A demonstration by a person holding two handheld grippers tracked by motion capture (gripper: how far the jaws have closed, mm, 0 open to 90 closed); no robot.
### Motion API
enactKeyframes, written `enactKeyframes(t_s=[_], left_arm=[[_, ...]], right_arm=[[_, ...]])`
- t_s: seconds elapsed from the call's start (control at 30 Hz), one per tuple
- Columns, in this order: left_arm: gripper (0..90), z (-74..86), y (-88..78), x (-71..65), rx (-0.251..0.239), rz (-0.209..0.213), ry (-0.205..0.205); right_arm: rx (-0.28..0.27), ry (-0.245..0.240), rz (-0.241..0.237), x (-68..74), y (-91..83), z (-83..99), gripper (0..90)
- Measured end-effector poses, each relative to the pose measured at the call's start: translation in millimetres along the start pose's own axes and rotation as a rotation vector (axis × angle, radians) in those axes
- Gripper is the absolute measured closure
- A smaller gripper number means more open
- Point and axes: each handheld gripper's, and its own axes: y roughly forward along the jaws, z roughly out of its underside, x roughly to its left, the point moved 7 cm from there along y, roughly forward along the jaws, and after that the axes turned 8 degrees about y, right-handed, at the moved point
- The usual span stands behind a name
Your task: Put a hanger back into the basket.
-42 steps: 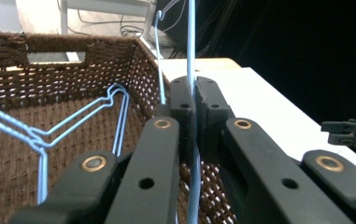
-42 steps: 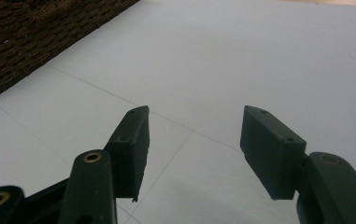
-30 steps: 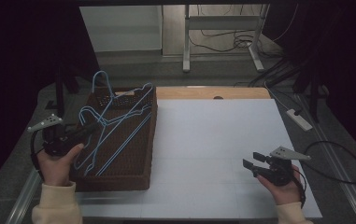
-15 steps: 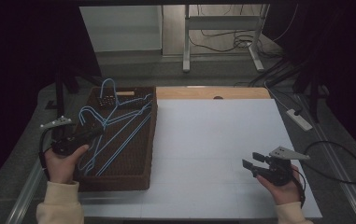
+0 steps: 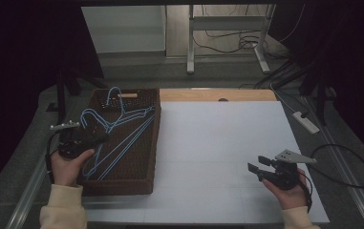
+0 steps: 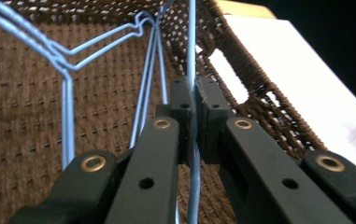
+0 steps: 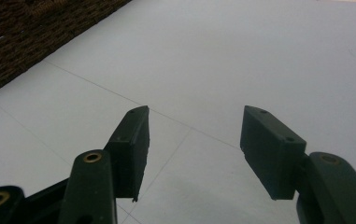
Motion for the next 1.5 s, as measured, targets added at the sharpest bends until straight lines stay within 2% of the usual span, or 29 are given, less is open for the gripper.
enactKeyframes(t_s=[0.1, 0.23, 0.33, 0.43, 0.53, 0.63, 0.7, 0.77, 1.0, 1.13, 1.3, 1.5], left_arm=[[85.6, 1.6, 1.7, 3.7, 0.028, -0.045, -0.010], [84.6, 2.1, 3.9, 4.5, 0.054, -0.080, -0.002], [83.3, 2.3, 4.6, 6.5, 0.060, -0.105, -0.007], [78.3, 1.7, 4.8, 6.9, 0.055, -0.112, -0.005], [74.2, 0.0, 3.5, 6.8, 0.038, -0.133, 0.015], [63.4, -3.3, 0.2, 3.9, 0.012, -0.134, 0.060], [56.4, -5.7, -2.8, 2.1, -0.003, -0.128, 0.072], [56.4, -5.7, -4.7, 0.8, 0.006, -0.130, 0.093], [53.0, -7.8, -8.2, -1.4, -0.002, -0.116, 0.081], [52.1, -10.6, -12.2, -5.9, -0.006, -0.101, 0.089], [50.3, -7.9, -18.7, -17.2, -0.001, -0.061, 0.115], [46.8, 3.7, -29.1, -31.0, -0.026, 0.001, 0.160]], right_arm=[[0.001, 0.001, 0.000, 0.3, -0.1, 0.1, 43.2], [0.003, 0.000, -0.001, 0.4, 0.0, 0.3, 43.2], [0.003, 0.000, -0.001, 0.5, 0.0, 0.2, 43.2], [0.003, 0.001, -0.002, 0.7, -0.1, 0.1, 43.2], [0.004, 0.000, -0.003, 1.5, 0.0, 0.1, 43.2], [0.003, -0.003, -0.004, 2.0, -0.2, -0.2, 43.2], [0.001, -0.001, -0.006, 2.3, -0.3, -0.5, 43.2], [0.002, -0.002, -0.006, 2.2, -0.2, -0.4, 43.2], [-0.001, 0.001, -0.008, 3.1, -0.5, -0.6, 43.2], [0.000, -0.003, -0.012, 4.6, 0.0, -0.8, 43.2], [-0.003, -0.001, -0.014, 4.3, -0.2, -1.2, 43.2], [-0.006, 0.003, -0.015, 4.0, -1.0, -1.7, 43.2]])
